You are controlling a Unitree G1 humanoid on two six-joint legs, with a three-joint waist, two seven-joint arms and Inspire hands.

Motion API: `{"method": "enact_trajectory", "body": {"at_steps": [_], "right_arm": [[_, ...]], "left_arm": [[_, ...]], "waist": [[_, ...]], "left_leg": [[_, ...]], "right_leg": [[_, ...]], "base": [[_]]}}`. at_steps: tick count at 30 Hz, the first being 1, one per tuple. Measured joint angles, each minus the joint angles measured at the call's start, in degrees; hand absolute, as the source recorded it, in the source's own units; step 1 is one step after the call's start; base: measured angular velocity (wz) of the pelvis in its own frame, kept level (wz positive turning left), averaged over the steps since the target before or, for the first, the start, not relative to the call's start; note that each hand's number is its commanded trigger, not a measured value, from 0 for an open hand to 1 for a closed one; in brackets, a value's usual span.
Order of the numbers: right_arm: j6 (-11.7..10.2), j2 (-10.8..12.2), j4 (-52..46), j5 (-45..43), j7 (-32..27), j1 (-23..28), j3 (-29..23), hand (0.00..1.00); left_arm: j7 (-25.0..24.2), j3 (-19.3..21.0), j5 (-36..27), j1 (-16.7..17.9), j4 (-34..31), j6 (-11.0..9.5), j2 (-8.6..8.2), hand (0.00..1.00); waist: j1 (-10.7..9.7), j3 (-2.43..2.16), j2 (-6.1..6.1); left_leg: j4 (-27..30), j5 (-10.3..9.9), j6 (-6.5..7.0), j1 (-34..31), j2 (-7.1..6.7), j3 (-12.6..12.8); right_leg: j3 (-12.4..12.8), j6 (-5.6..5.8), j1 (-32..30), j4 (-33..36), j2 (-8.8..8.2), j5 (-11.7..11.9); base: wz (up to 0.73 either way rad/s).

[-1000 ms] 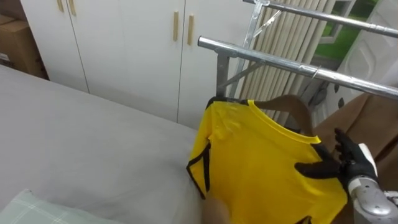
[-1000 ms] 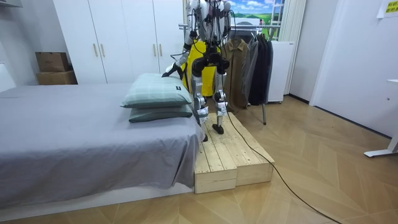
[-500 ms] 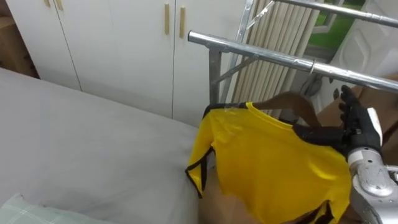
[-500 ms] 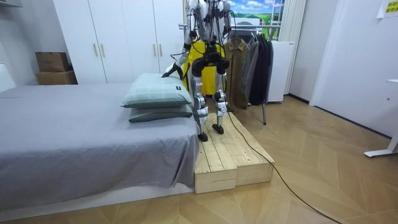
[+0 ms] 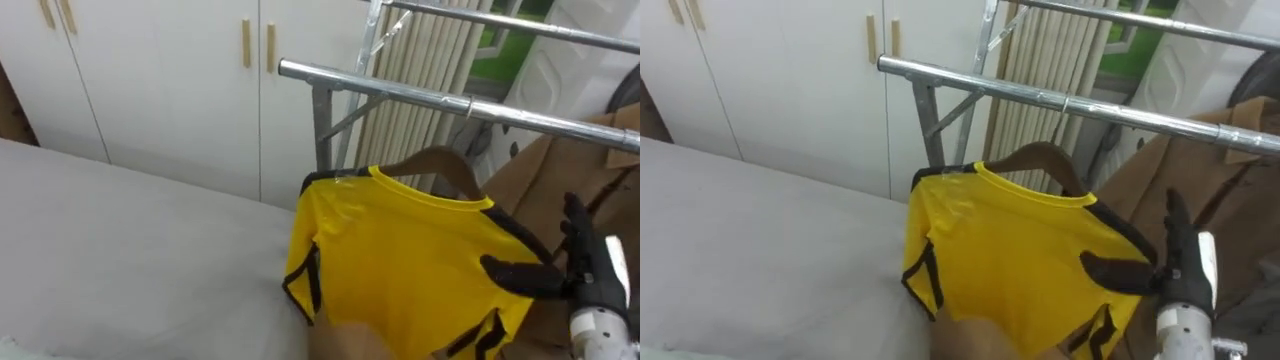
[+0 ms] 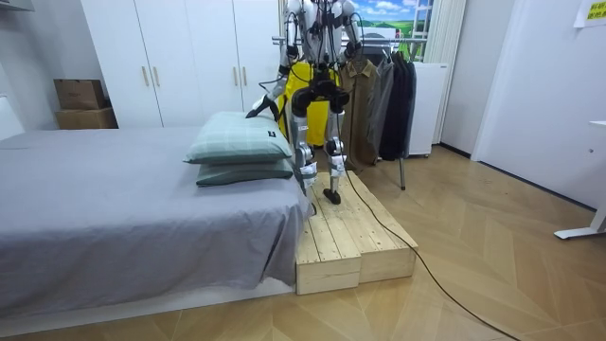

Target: Hang clothes

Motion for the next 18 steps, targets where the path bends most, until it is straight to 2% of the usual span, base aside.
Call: {"method": "enact_trajectory", "body": {"at_steps": [5,7,10,14,18], "right_arm": [[-0.1,0.6,-1.5,-0.3,0.0,4.3,-0.3,0.0],[-0.6,2.5,-1.4,-0.4,0.0,6.1,-1.3,0.0],[-0.6,4.2,-1.0,-0.5,0.6,9.4,-1.3,0.0],[-1.0,5.3,3.6,-2.0,3.6,12.3,-1.0,0.0],[-1.1,7.5,7.5,1.9,6.7,15.1,-1.0,0.0]], "left_arm": [[0.0,0.2,-0.7,0.4,-0.3,0.0,-0.01,0.0],[0.0,0.4,-1.0,0.3,-0.1,0.0,0.0,0.0],[0.0,0.5,-1.0,0.4,-0.1,0.0,-0.01,0.0],[-0.2,0.7,-1.1,0.7,0.0,0.0,0.0,0.0],[-0.2,0.7,-2.8,1.3,0.4,-0.4,0.02,0.0]], "waist": [[-1.9,0.03,0.49],[-2.2,0.1,0.48],[-2.4,0.18,0.47],[-2.5,0.26,0.64],[-3.4,0.23,1.34]], "left_leg": [[0.0,0.0,0.0,0.1,0.04,0.0],[0.0,0.0,0.0,0.1,0.04,0.4],[0.0,0.0,0.0,0.0,-0.02,0.6],[-0.2,0.0,0.02,0.1,-0.11,1.3],[-0.8,-0.1,0.02,0.3,-0.02,1.4]], "right_leg": [[0.3,0.0,-0.2,0.0,0.03,0.0],[0.3,0.0,-0.3,0.0,0.05,0.0],[0.4,0.03,-0.4,0.1,0.01,0.0],[1.1,0.13,-1.1,0.7,0.11,-0.1],[1.6,0.1,-1.0,0.9,0.41,-0.1]], "base": [[-0.04],[0.0],[-0.01],[-0.09],[-0.03]]}}
